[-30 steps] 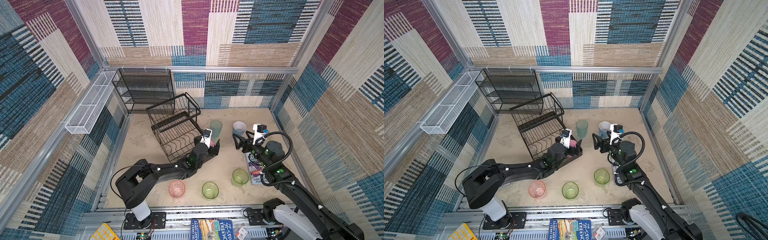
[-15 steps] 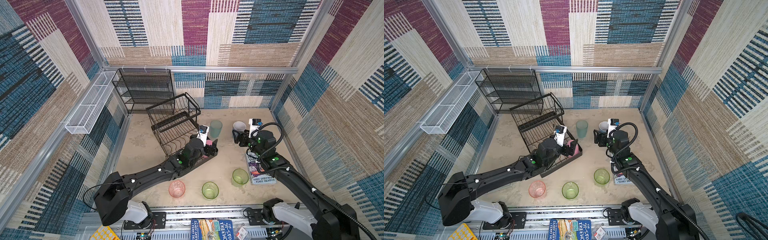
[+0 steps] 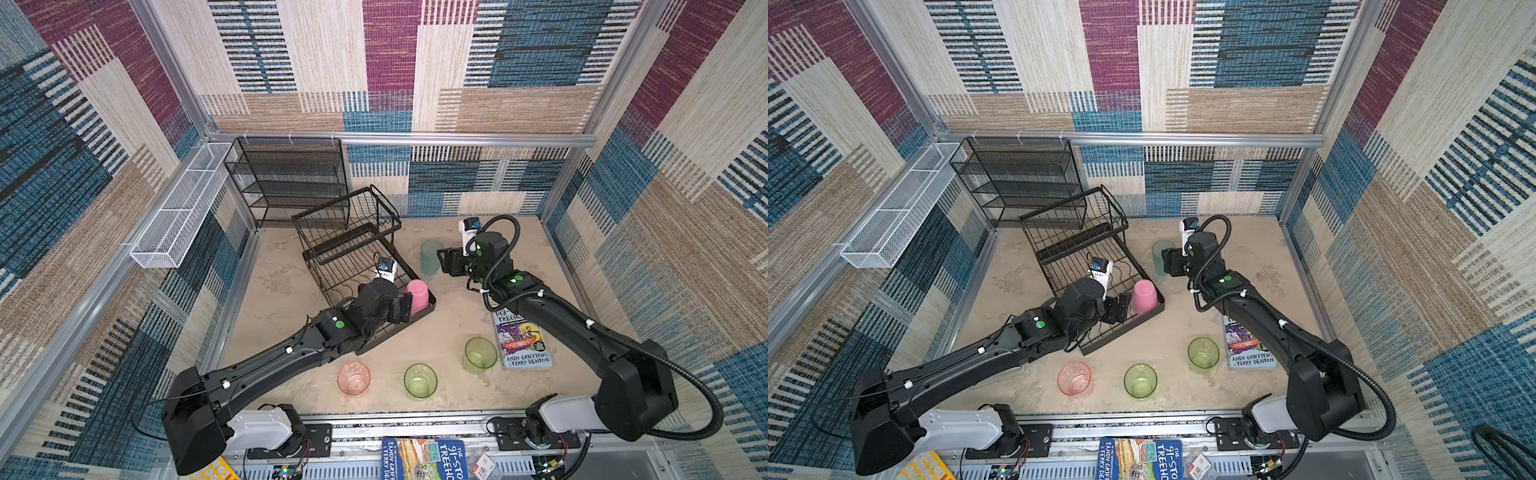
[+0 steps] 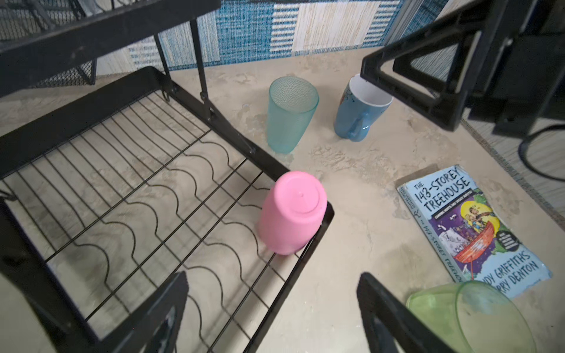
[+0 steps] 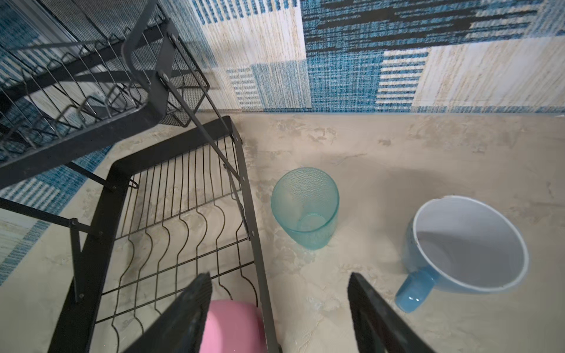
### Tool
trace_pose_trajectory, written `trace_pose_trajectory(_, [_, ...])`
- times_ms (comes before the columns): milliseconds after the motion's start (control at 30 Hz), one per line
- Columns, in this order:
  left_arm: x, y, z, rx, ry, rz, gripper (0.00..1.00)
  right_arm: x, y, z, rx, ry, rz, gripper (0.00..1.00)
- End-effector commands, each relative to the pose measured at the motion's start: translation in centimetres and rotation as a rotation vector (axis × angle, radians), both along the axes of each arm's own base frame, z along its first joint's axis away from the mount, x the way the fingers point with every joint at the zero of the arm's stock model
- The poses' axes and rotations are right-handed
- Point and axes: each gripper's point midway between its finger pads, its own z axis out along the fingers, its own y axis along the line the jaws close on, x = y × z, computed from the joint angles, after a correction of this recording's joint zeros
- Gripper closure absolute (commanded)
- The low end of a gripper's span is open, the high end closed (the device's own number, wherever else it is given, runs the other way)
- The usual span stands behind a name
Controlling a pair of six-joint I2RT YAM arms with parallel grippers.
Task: Load cups into a dish rack
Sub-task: Place the cup upside down at the dish rack, then pick up the cup from the top-center of the table.
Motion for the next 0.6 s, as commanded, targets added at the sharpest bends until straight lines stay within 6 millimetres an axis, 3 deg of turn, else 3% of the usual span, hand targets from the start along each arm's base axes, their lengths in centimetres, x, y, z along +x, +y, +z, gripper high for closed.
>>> trace_pose_trajectory(0, [-1.1,2.4,-1.4,0.062,0.105,0.046,0.1,0.7,0.3,-1.4,-0.079,0.051,0.022,0.32])
trace_pose_trajectory(267, [-1.4,4.8,-2.1,0.089,0.2,0.041,0.1,3.0,1.3,-3.1,-0.144,0.121,0.027,0.42])
trace_pose_trajectory(567, [-1.2,5.1,-2.3,0.151,0.214,-0.014,0.1,6.3,0.5,-5.7,-0.233,0.225,-0.09,0.46])
